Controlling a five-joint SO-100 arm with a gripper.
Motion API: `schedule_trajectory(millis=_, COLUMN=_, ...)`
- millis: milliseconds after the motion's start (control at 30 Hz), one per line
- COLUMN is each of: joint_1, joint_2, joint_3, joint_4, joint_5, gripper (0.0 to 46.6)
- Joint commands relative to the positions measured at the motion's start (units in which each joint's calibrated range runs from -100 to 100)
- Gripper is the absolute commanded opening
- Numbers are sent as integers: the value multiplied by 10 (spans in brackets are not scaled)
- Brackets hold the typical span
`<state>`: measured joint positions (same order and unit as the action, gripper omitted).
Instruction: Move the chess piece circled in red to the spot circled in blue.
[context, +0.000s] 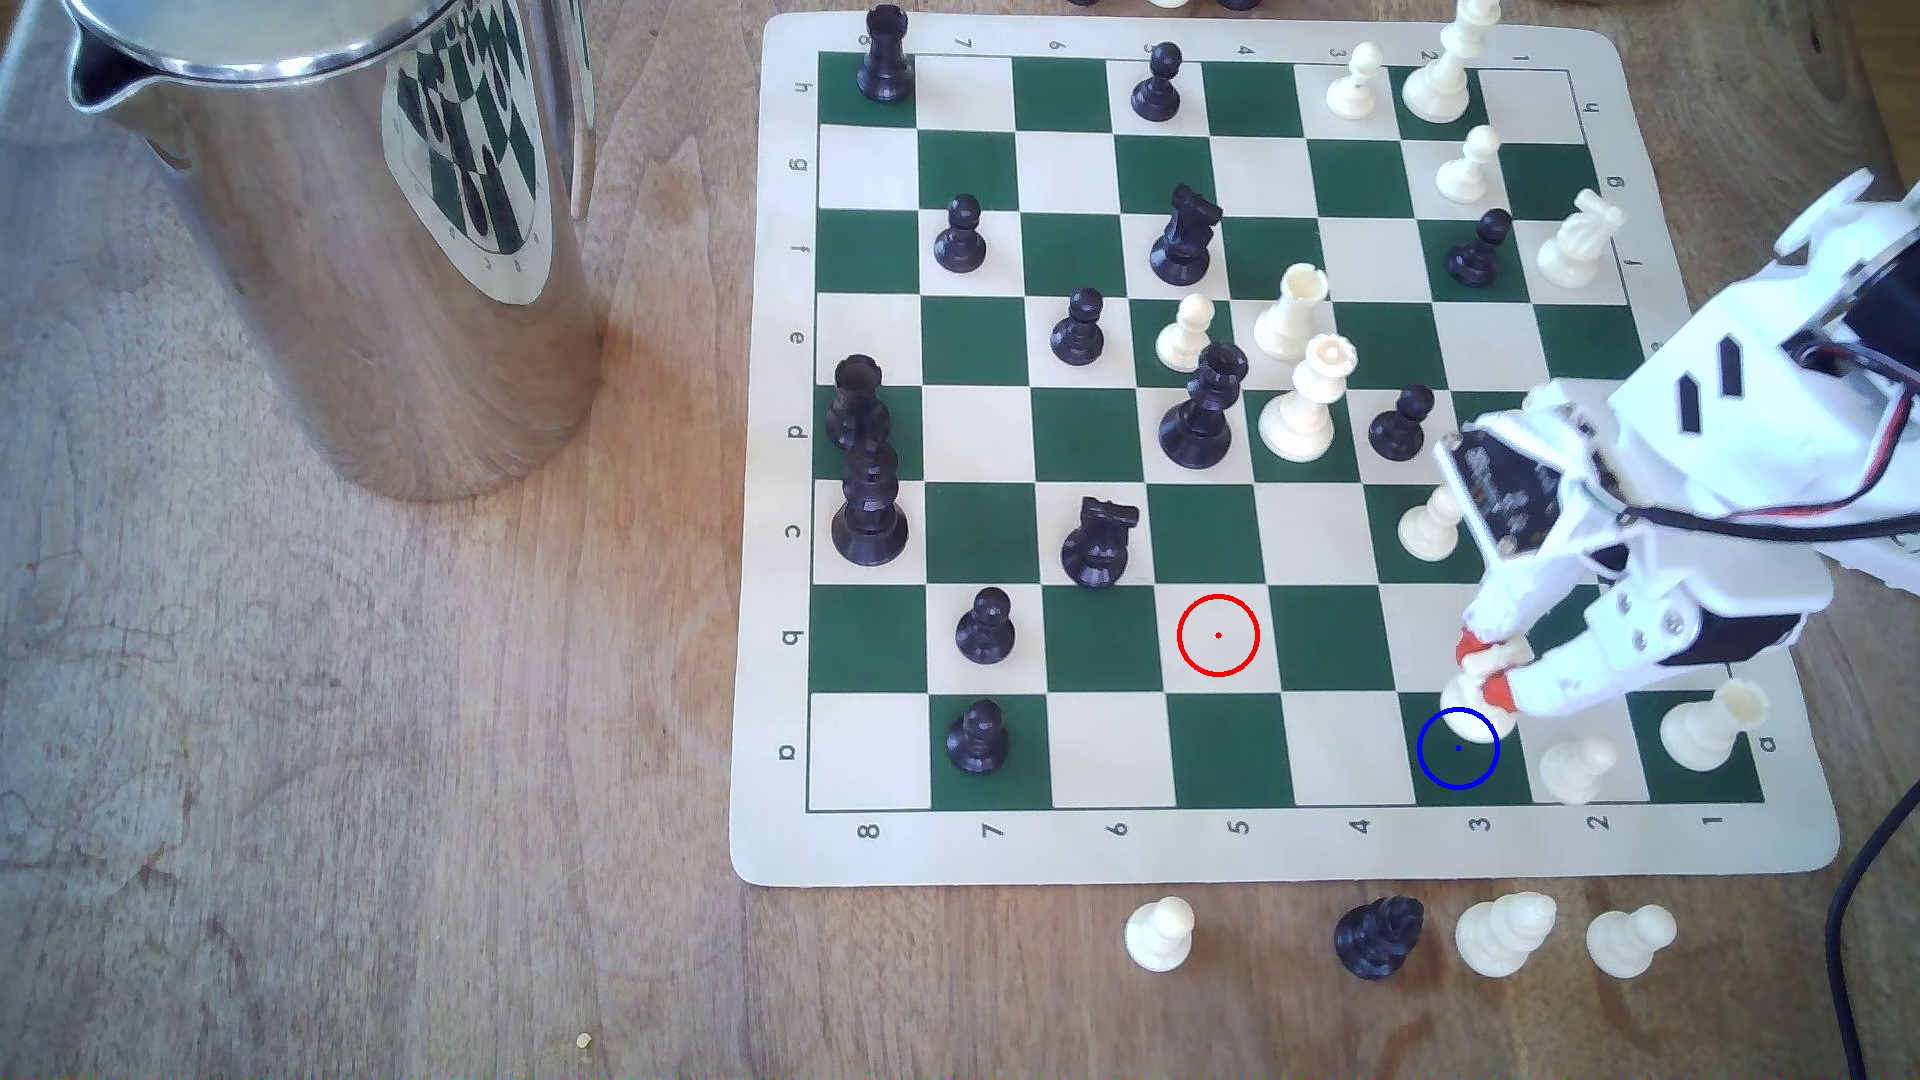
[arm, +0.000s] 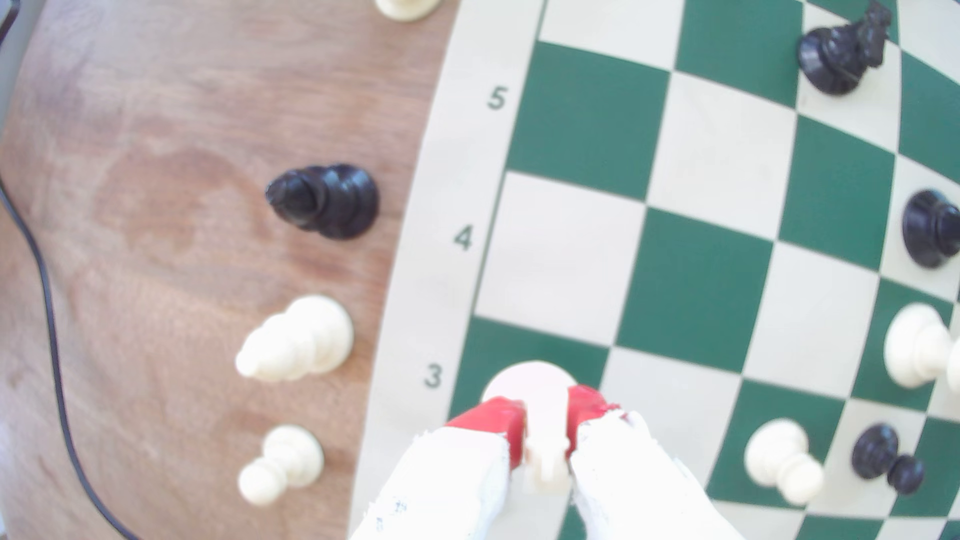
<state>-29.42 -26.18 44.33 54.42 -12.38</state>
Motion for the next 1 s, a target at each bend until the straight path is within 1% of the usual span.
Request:
schedule_trajectory(millis=0, joint_1=-8, joint_2=11, joint_3=-4, joint_4=-23, joint_5=-5, gripper=3)
schedule_trajectory(millis=433, joint_1=-1, joint_2=57, joint_3=5, joint_4=-50, joint_5=-4, gripper=3)
schedule_trajectory(millis=533, joint_1=-5, joint_2=62, joint_3=3, joint_4=-55, joint_5=-9, gripper=3)
schedule_trajectory(millis=967, joint_1=-5, joint_2=80, joint_3=5, joint_4=-68, joint_5=-5, gripper=3)
